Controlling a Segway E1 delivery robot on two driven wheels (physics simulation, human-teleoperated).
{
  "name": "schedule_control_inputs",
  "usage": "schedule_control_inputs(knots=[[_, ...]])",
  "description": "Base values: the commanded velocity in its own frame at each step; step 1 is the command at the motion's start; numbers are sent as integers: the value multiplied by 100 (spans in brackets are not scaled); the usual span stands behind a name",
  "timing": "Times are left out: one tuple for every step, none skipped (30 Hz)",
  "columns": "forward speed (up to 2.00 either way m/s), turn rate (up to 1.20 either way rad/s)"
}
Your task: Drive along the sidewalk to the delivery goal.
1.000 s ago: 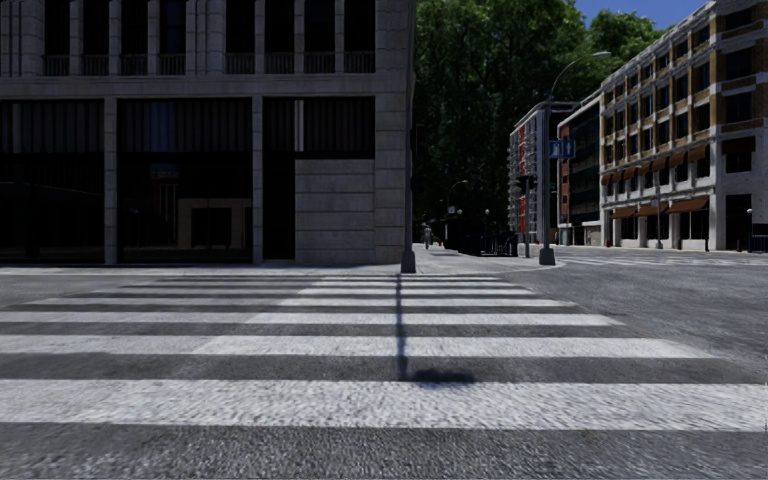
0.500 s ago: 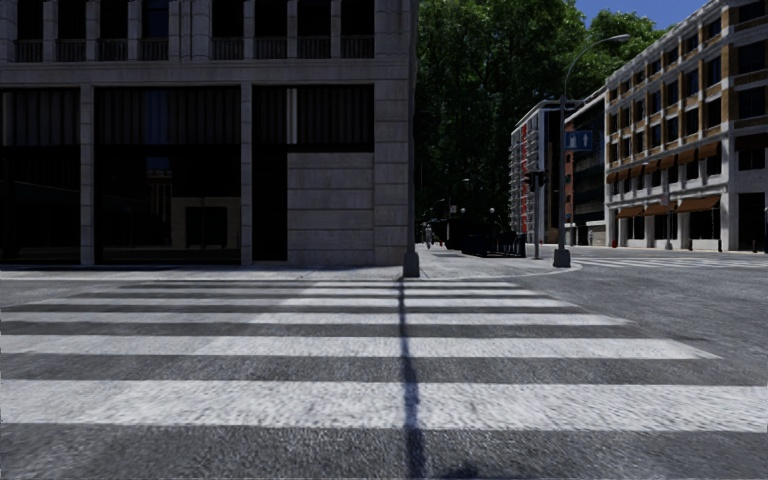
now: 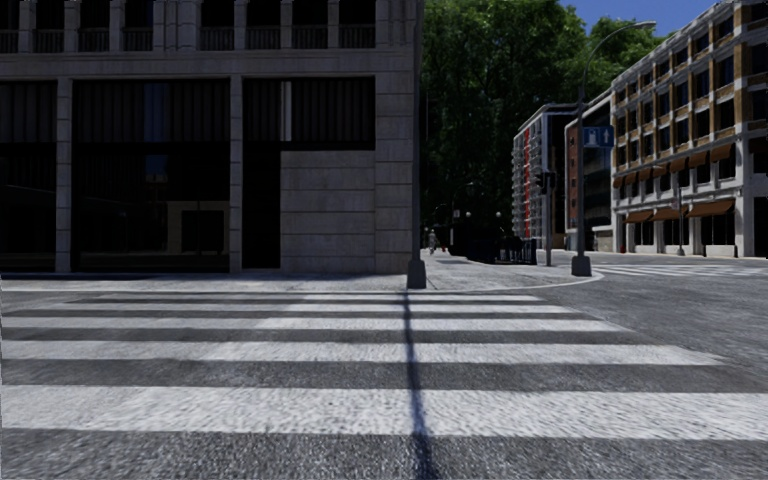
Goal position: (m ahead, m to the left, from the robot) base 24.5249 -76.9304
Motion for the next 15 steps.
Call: schedule_control_inputs(knots=[[200, 19], [200, 19], [200, 19], [200, 19], [200, 19], [200, 19], [200, 19], [200, 19], [200, 19], [200, 19], [200, 19], [200, 19], [200, 19], [200, 19], [200, 19]])
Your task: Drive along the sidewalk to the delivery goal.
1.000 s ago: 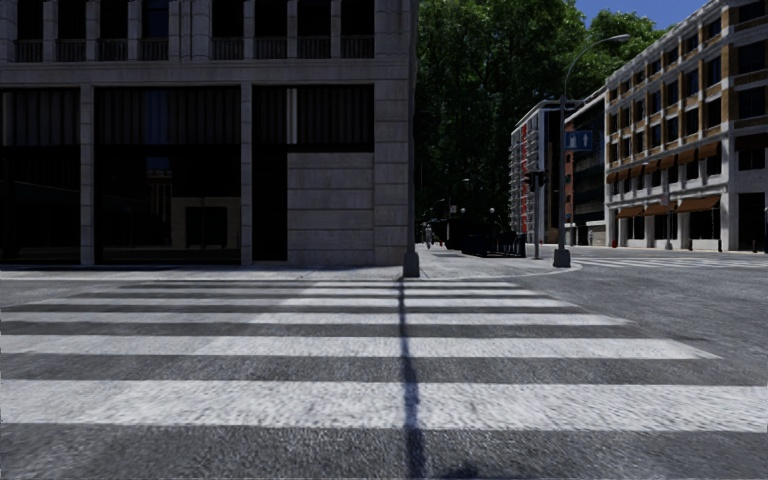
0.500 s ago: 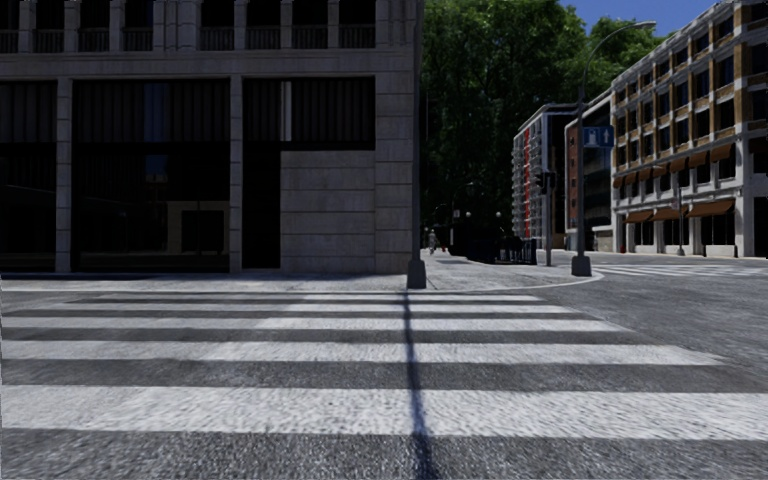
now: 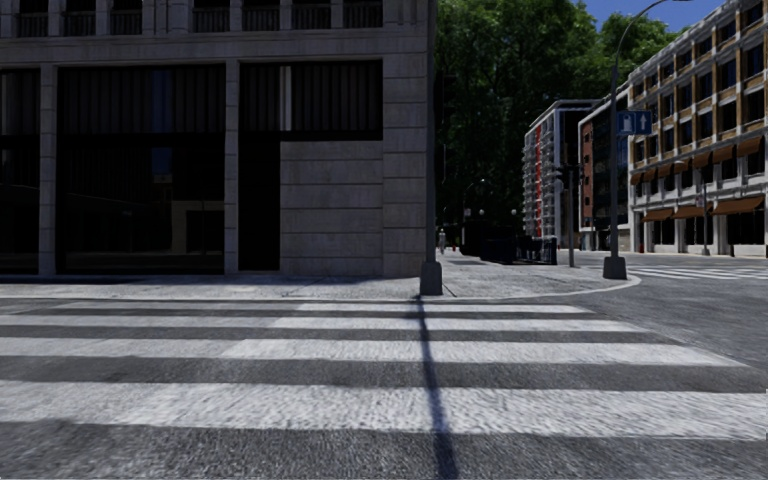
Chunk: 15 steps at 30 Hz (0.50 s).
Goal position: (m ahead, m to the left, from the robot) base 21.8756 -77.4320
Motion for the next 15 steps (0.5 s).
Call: schedule_control_inputs(knots=[[200, 19], [200, 19], [200, 19], [200, 19], [200, 19], [200, 19], [200, 19], [200, 19], [200, 19], [200, 20], [200, 20], [200, 20], [200, 20], [200, 21], [200, 21]])
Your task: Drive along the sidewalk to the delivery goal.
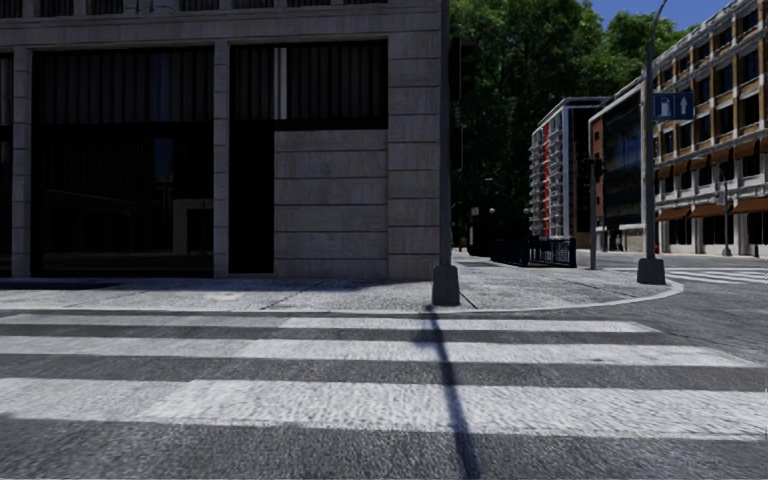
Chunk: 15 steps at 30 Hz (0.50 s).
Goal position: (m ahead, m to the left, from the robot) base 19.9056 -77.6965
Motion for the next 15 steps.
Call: schedule_control_inputs(knots=[[200, 24], [200, 27], [200, 27], [200, 31], [200, 35], [200, 36], [200, 36], [200, 36], [200, 36], [200, 36], [200, 36], [200, 36], [200, 36], [200, 36], [200, 36]])
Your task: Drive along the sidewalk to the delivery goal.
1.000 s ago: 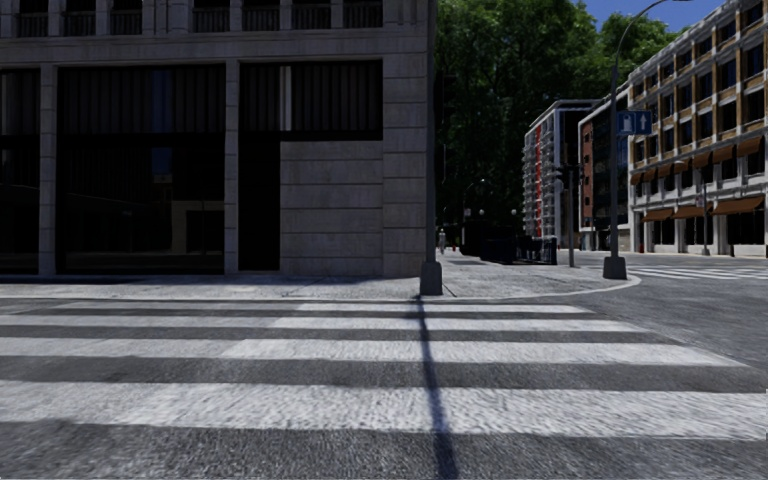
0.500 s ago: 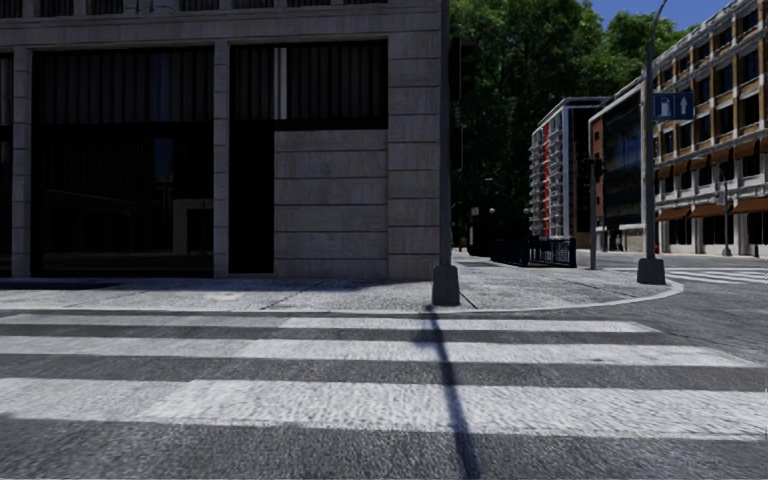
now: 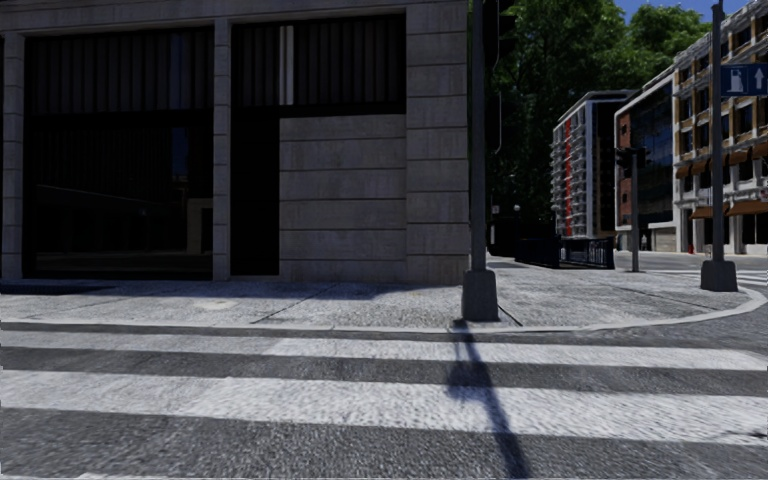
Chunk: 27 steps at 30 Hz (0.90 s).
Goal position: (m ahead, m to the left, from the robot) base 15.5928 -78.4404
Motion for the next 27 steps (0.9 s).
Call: schedule_control_inputs(knots=[[200, 36], [200, 36], [200, 36], [200, 36], [200, 36], [200, 36], [200, 36], [200, 34], [200, 23], [200, 23], [200, 19], [200, 18], [200, 17], [200, 17], [200, 17], [200, 17], [200, 17], [200, 9], [200, 0], [200, 0], [200, 0], [200, 0], [200, 0], [200, 0], [200, 0], [200, 0], [200, 0]])
